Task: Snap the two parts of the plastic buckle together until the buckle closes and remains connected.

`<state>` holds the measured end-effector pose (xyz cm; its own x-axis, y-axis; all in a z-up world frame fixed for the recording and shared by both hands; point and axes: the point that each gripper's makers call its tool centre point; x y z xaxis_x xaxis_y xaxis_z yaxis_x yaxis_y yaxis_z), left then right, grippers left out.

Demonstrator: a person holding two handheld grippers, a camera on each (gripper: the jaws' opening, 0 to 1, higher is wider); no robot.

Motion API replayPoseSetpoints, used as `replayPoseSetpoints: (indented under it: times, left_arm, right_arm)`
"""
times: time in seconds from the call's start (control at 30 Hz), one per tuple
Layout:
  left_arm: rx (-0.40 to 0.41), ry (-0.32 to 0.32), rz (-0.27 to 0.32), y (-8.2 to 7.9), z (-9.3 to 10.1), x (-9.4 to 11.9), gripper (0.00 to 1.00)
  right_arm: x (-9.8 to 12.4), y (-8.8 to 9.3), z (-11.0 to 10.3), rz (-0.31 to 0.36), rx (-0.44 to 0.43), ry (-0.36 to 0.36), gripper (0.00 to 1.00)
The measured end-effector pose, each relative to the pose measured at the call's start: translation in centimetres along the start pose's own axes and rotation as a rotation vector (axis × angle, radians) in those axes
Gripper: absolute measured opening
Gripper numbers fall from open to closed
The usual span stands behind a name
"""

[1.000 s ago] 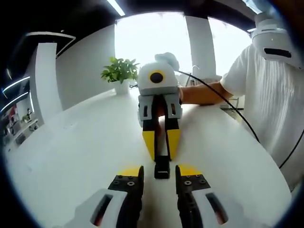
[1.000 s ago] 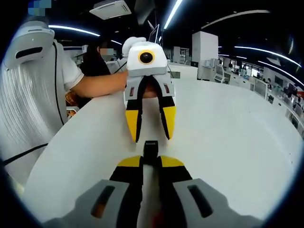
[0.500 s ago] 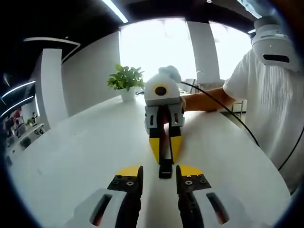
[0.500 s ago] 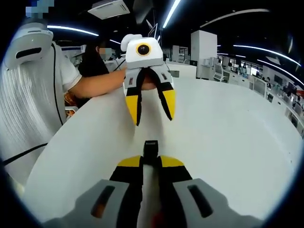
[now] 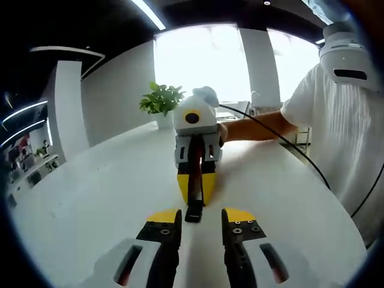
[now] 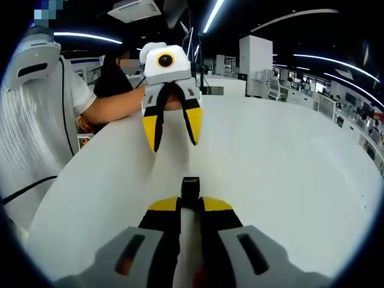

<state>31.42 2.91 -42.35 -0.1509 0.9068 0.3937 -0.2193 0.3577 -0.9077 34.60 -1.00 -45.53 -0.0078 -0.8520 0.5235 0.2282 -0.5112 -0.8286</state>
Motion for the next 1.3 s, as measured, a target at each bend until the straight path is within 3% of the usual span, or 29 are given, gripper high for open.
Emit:
replayPoseSetpoints:
  times: [0.9, 1.1, 1.3]
  left_arm:
    - [0.016, -0.038, -0.005, 0.3, -1.0, 0.4, 0.27]
    - [0.042, -0.097, 0.003, 0.2, -2.3, 0.5, 0.27]
    - [0.06, -0.215, 0.021, 0.0, -4.6, 0.9, 0.27]
  right_arm:
    - [0.3, 1.4, 5.5, -0.03, -0.008, 0.0, 0.11]
    - [0.3, 1.6, 5.9, -0.042, -0.004, 0.006, 0.11]
    - [0.4, 1.6, 6.0, -0.037, -0.003, 0.011, 0.11]
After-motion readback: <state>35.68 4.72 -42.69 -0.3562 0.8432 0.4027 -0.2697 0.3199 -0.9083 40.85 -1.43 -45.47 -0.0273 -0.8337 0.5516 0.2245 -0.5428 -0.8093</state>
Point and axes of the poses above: the point that each gripper's makers call its tool centre point, and the gripper's own axes: x roughly backward along the fingers, z roughly to its right, y roughly out of its underside, and after that the axes turned 12 degrees about x, right-handed
